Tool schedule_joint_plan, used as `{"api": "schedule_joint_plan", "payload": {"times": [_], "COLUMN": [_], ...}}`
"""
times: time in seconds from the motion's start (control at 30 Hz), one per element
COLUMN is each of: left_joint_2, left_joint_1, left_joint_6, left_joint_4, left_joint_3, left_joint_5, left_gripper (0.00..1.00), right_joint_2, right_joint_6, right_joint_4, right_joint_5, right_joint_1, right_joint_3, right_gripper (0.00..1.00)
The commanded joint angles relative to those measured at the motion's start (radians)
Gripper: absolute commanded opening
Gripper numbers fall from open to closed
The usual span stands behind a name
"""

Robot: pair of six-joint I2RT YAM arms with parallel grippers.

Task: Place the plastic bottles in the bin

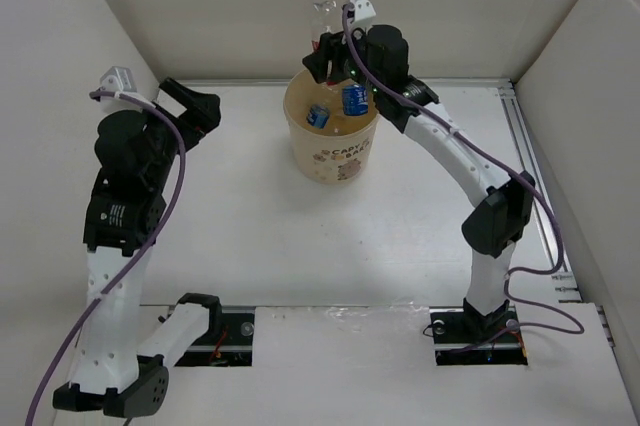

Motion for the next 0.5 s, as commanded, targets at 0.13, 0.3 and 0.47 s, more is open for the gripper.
{"api": "schedule_joint_plan", "payload": {"times": [0.13,0.3,0.47], "left_joint_2": [0.032,0.051,0.092], "left_joint_1": [0.001,0.001,0.001], "left_joint_6": [0.050,0.088,0.174], "left_joint_4": [0.090,0.102,0.081], "left_joint_3": [-0.010,-0.019,0.004], "left_joint_5": [0.058,0.058,0.028], "left_gripper": [1.00,1.00,1.00], "right_joint_2": [0.011,-0.058,-0.205], "right_joint_6": [-0.031,-0.031,-0.079], "right_joint_4": [-0.045,-0.067,-0.163], "right_joint_5": [0.013,0.119,0.372], "right_joint_1": [-0.005,0.018,0.085], "right_joint_3": [-0.007,-0.007,-0.053], "right_gripper": [1.00,1.00,1.00]}}
